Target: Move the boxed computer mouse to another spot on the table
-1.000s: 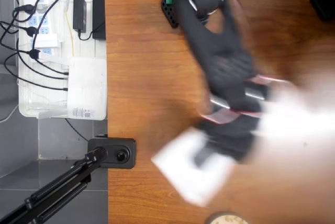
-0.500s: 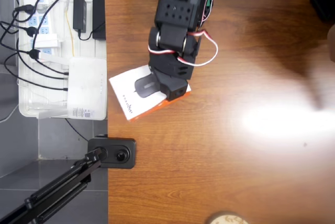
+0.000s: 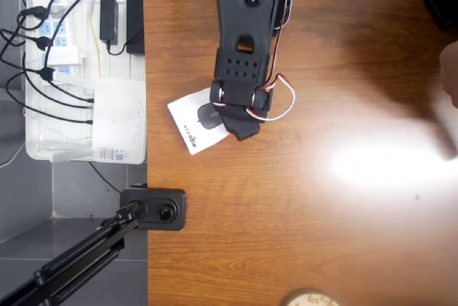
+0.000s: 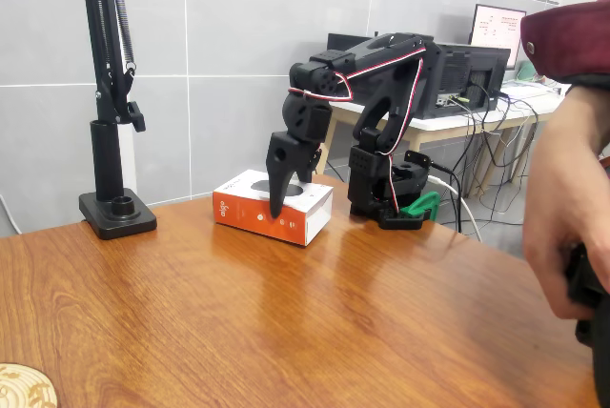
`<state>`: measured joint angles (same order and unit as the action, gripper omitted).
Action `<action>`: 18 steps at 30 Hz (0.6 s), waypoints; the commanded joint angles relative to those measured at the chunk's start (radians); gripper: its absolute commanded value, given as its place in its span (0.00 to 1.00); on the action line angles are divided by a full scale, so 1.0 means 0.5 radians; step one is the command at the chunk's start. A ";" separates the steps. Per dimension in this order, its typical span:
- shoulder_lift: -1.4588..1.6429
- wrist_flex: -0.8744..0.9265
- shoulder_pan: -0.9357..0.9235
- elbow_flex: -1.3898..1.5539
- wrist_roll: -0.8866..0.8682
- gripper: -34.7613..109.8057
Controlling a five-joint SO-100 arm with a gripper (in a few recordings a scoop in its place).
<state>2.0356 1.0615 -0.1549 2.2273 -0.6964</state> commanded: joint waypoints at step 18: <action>0.135 0.101 -0.043 -0.380 -0.117 0.95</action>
<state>2.0709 1.1183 -0.1749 2.0770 -0.7685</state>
